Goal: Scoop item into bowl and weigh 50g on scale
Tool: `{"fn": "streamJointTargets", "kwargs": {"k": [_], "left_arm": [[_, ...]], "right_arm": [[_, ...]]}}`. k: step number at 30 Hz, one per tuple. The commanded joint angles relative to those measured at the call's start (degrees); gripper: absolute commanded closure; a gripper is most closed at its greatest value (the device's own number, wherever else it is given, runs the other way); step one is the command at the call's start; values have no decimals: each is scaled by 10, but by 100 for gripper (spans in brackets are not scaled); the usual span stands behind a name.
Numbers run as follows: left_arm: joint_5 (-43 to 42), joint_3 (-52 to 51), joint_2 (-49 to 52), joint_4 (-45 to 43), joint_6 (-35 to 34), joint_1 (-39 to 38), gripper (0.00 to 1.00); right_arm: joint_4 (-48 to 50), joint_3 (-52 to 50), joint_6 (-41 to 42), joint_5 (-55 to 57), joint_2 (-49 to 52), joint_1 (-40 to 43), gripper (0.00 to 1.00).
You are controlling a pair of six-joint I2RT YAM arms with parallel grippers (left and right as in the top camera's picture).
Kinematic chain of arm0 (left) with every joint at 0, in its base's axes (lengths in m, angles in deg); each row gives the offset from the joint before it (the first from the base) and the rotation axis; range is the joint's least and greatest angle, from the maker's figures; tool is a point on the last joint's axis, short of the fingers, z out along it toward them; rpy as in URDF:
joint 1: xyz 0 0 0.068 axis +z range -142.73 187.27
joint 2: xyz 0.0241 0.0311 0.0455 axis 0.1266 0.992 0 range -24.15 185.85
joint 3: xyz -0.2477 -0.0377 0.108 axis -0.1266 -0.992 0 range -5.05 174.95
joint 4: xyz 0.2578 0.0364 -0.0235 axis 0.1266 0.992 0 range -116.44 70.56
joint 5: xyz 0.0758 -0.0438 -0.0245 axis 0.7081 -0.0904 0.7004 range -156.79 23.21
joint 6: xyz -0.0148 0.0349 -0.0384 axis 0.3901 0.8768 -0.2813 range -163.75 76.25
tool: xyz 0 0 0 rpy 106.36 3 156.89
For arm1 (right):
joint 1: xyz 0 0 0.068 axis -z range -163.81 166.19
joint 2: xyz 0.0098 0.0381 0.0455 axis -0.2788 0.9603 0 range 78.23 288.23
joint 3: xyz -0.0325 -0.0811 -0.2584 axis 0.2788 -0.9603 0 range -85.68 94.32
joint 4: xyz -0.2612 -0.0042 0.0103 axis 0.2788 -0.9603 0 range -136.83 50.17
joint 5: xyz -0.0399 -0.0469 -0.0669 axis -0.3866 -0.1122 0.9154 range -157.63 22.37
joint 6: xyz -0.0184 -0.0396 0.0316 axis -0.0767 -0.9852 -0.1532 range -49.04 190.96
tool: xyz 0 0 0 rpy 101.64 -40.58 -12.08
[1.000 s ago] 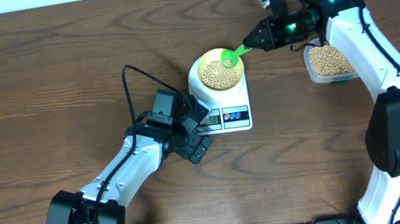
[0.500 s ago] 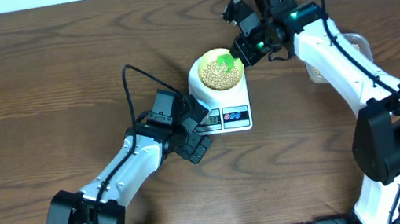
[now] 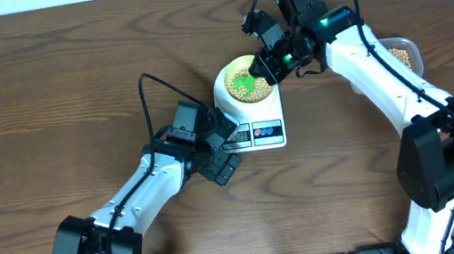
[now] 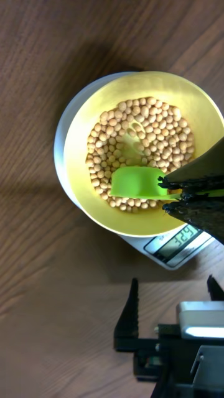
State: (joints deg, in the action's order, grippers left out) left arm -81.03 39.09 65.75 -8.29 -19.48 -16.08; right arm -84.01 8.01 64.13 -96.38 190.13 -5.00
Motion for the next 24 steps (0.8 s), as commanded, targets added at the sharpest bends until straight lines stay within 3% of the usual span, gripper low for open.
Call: {"fn": "streamJointTargets", "kwargs": {"k": [1, 12, 24], "left_arm": [[3, -1, 8, 2, 8, 2, 2], [3, -1, 8, 2, 8, 2, 2], [3, -1, 8, 2, 8, 2, 2]], "right_arm": [[6, 4, 53, -17, -5, 4, 99], [33, 4, 114, -145, -5, 66, 99], [46, 4, 99, -330, -5, 131, 99]]}}
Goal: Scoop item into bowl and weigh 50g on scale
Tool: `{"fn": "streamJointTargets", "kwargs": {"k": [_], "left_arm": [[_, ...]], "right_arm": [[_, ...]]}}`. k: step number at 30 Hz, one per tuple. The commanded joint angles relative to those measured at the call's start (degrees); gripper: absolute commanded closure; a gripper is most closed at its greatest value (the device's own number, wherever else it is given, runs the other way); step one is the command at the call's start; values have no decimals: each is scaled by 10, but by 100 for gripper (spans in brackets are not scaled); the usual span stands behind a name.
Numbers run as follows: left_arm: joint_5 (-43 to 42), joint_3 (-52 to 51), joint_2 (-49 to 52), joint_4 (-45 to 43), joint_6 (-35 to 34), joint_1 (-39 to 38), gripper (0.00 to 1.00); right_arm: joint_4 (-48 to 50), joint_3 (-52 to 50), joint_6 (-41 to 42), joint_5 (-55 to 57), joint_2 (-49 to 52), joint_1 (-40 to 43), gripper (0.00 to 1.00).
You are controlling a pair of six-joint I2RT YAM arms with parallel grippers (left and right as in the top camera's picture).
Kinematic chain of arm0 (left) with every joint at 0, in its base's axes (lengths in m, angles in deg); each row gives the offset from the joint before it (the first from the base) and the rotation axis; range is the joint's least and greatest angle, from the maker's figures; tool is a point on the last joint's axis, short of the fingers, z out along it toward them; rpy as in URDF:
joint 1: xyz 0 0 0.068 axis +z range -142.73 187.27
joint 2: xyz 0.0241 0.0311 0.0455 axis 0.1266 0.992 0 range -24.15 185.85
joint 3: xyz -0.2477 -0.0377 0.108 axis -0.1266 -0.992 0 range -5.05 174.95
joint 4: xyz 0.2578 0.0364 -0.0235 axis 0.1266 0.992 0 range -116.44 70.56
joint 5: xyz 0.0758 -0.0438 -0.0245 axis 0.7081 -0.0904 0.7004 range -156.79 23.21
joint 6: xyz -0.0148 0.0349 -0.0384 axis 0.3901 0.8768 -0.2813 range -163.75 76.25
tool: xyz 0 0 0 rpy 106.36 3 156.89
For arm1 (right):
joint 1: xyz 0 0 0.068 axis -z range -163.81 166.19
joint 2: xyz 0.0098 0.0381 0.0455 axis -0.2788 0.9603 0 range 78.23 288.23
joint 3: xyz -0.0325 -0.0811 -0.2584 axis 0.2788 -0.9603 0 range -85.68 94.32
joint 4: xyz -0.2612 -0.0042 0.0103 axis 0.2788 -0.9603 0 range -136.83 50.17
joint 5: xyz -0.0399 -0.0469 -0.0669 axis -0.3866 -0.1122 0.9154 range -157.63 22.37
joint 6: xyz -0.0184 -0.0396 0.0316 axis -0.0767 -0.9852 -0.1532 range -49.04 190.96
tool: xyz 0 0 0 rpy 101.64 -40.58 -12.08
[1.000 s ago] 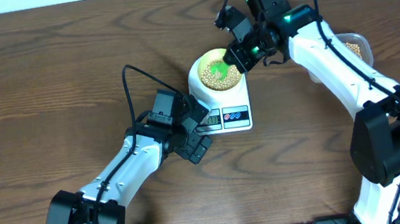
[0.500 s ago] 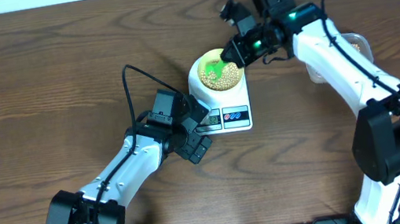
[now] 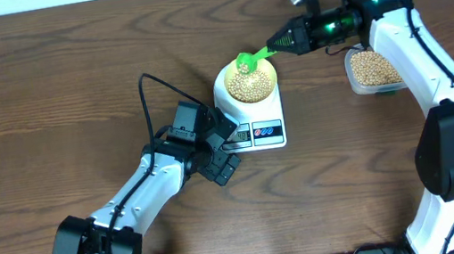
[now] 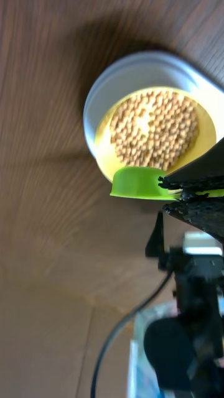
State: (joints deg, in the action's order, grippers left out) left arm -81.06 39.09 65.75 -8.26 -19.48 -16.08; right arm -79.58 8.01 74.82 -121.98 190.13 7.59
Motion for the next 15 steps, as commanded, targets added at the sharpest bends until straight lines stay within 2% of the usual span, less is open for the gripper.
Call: {"fn": "streamJointTargets", "kwargs": {"k": [1, 6, 15], "left_arm": [[3, -1, 8, 1, 8, 2, 2], [3, -1, 8, 1, 8, 2, 2], [3, -1, 8, 1, 8, 2, 2]], "right_arm": [[2, 4, -16, -75, -5, 7, 99], [8, 4, -48, -75, -5, 7, 99], [58, 4, -48, -75, -5, 13, 99]]}}
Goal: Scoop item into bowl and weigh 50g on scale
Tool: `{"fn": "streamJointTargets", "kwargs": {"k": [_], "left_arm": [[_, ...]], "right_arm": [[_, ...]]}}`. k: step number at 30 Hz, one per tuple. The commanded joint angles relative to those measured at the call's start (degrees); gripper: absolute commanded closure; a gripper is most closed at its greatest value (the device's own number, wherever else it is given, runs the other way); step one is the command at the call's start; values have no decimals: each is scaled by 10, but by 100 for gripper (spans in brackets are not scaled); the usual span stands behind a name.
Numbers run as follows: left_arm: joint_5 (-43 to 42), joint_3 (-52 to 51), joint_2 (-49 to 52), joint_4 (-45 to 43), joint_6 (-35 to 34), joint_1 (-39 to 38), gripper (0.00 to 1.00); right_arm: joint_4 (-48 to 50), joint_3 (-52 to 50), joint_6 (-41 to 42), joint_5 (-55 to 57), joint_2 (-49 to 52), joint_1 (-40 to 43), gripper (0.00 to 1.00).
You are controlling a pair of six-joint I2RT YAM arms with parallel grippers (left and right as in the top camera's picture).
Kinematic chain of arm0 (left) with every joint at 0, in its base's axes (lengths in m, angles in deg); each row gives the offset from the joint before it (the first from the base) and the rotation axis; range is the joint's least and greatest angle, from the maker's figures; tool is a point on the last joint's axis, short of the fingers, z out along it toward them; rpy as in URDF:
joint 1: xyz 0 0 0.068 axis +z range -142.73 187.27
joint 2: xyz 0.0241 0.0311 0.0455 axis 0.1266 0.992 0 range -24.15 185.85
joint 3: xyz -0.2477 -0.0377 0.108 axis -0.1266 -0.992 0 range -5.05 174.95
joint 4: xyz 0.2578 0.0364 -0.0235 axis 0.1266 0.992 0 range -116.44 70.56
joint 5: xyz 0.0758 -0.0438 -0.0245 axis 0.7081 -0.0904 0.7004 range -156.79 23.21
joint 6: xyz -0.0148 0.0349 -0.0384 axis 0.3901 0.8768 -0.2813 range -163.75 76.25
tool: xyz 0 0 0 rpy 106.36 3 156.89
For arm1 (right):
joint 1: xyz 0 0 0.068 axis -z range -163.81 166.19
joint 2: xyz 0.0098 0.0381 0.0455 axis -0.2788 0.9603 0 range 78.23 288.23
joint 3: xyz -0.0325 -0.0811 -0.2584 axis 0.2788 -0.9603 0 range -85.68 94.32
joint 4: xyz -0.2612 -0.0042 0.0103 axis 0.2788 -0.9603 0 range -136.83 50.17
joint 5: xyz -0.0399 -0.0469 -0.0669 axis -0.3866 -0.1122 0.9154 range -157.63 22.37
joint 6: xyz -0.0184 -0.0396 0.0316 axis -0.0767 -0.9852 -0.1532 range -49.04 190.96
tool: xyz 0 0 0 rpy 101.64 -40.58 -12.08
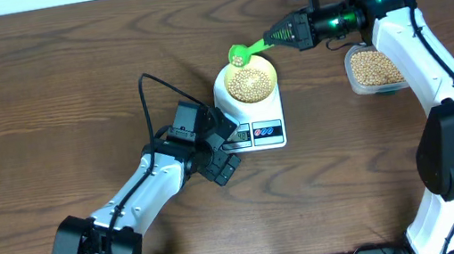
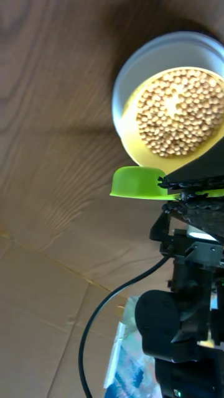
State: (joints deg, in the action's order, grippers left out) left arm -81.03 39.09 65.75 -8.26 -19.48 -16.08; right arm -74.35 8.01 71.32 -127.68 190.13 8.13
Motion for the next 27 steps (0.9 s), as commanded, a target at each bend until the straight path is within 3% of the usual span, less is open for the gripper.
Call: {"fn": "streamJointTargets", "kwargs": {"k": [1, 10, 20, 27], "left_arm": [[3, -1, 8, 1, 8, 2, 2], [3, -1, 8, 1, 8, 2, 2], [3, -1, 8, 1, 8, 2, 2], [3, -1, 8, 1, 8, 2, 2]], "right_arm": [[10, 4, -13, -18, -5, 9, 99], [54, 4, -13, -18, -5, 16, 99], [44, 4, -12, -13, -6, 16, 99], [11, 4, -7, 48, -30, 13, 99]]}}
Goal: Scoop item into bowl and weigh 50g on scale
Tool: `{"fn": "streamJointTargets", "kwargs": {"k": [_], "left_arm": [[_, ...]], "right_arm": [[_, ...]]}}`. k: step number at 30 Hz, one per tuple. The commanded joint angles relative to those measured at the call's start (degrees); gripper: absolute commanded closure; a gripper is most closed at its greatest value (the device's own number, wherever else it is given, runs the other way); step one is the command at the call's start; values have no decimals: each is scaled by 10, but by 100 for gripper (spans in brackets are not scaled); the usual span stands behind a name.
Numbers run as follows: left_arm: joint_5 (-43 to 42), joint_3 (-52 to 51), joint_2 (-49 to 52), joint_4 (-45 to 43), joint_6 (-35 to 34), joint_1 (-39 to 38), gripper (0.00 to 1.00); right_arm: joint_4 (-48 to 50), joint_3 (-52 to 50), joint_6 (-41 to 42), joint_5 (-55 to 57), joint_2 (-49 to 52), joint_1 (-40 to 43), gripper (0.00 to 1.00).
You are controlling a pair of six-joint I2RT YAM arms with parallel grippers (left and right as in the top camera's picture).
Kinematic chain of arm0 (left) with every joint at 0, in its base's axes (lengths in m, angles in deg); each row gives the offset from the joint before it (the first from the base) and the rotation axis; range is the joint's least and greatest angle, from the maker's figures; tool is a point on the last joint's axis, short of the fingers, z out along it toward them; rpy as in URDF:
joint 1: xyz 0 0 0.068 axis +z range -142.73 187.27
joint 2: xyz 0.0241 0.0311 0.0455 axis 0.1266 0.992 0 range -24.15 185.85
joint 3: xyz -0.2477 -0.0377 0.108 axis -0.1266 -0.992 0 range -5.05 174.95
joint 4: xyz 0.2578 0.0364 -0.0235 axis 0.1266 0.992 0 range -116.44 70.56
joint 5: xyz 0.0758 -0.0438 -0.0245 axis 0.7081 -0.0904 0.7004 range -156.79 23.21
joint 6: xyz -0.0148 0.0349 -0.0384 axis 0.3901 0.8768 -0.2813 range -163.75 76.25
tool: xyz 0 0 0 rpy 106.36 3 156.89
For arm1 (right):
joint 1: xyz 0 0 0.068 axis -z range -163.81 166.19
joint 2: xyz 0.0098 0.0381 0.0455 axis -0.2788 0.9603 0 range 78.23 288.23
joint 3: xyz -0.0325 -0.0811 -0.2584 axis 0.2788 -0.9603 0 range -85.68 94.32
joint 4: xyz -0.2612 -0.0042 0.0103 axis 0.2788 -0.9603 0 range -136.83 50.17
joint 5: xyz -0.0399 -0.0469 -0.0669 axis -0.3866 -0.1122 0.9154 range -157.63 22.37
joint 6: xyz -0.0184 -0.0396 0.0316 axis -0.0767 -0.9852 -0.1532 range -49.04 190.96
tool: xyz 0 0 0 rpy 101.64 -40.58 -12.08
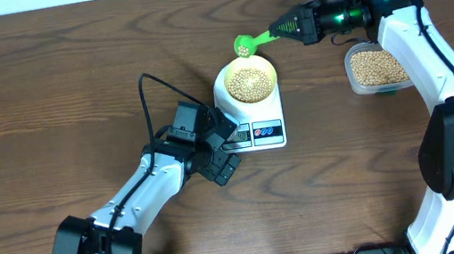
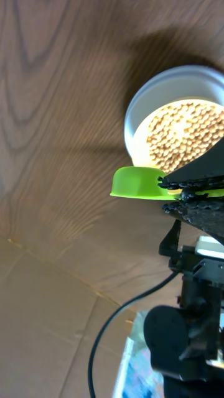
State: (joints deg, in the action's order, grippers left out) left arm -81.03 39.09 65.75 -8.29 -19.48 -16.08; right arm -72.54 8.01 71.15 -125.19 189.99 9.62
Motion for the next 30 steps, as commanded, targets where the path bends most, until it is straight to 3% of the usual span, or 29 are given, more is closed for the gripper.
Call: {"fn": "streamJointTargets", "kwargs": {"k": [1, 21, 30], "left_arm": [[3, -1, 8, 2, 8, 2, 2], [3, -1, 8, 2, 8, 2, 2], [3, -1, 8, 2, 8, 2, 2]], "right_arm": [[-12, 4, -5, 31, -33, -4, 99], [-108, 4, -251, 254, -108, -95, 99], [-103, 4, -262, 379, -108, -136, 99]]}}
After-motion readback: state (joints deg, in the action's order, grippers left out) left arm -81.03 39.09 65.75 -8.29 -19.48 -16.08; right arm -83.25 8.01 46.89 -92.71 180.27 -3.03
